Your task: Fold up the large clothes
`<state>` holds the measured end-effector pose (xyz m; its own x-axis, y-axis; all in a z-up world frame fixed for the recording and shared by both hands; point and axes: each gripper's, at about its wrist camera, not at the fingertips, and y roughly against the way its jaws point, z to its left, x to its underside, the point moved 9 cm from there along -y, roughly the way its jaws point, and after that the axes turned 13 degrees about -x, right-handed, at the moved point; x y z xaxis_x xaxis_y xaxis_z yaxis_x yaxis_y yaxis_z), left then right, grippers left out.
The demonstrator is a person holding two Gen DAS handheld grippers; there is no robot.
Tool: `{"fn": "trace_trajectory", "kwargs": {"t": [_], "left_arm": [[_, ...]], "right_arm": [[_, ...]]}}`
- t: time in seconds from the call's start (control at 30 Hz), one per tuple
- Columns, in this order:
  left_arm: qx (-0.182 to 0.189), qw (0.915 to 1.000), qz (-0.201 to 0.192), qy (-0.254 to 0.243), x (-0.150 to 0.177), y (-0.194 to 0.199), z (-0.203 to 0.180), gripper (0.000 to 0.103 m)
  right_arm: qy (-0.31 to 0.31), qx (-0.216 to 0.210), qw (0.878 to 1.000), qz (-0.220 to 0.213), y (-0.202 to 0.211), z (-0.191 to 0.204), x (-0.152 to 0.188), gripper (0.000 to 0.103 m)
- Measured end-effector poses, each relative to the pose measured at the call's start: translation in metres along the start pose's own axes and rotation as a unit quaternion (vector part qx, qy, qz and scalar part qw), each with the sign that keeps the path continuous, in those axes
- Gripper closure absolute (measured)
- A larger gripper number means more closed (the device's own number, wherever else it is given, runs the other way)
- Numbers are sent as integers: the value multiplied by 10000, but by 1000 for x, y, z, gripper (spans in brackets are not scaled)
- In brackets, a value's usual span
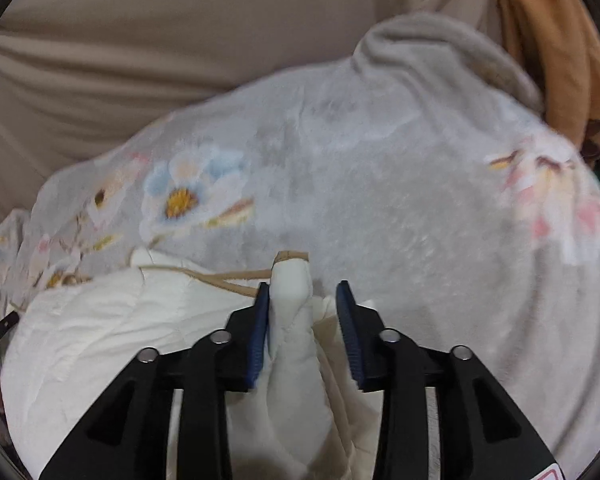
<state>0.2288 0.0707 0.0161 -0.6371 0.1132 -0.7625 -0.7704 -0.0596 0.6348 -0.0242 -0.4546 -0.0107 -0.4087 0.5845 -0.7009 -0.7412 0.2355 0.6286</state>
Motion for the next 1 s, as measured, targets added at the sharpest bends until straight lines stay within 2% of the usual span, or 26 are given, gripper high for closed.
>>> {"fn": "trace_trajectory", "kwargs": {"t": [0.07,0.13,0.2,0.27,0.33,0.4,0.47,0.57,0.7,0.8,0.9,1.0], "left_arm": [[188,9993,-280,-145,-12,41,-11,64],[533,9972,-414,-309,-21,69,-37,58],[997,9928,-353,-565,-20,83,-80,52],[1344,9880,-53,-754,-7,76,-121,50],[1171,9888,175,-908,9,53,-145,50],[733,9925,263,-938,21,21,-144,50],[476,9939,393,-914,29,-4,-128,50],[273,9955,443,-791,29,-27,-99,50],[114,9962,452,-737,29,-43,-80,49],[68,9963,434,-736,30,-49,-79,47],[31,9962,440,-746,31,-54,-81,47],[63,9963,454,-732,32,-56,-82,46]], "right_arm": [[204,-151,9981,-564,38,22,-11,59],[602,-532,9951,-574,51,64,-12,65],[1121,-1116,9873,-158,42,127,2,70],[1694,-1720,9693,464,18,194,33,77],[2089,-2027,9516,987,-8,236,69,82],[2582,-1856,9387,1332,-33,252,100,85],[2637,-1723,9398,1324,-40,240,100,85],[2064,-1368,9621,1146,-44,187,67,88],[1213,-480,9873,907,-54,89,31,88],[383,-617,9932,910,-56,46,25,103],[167,-634,9936,919,-60,36,27,103],[216,-555,9939,928,-63,39,30,103]]}}
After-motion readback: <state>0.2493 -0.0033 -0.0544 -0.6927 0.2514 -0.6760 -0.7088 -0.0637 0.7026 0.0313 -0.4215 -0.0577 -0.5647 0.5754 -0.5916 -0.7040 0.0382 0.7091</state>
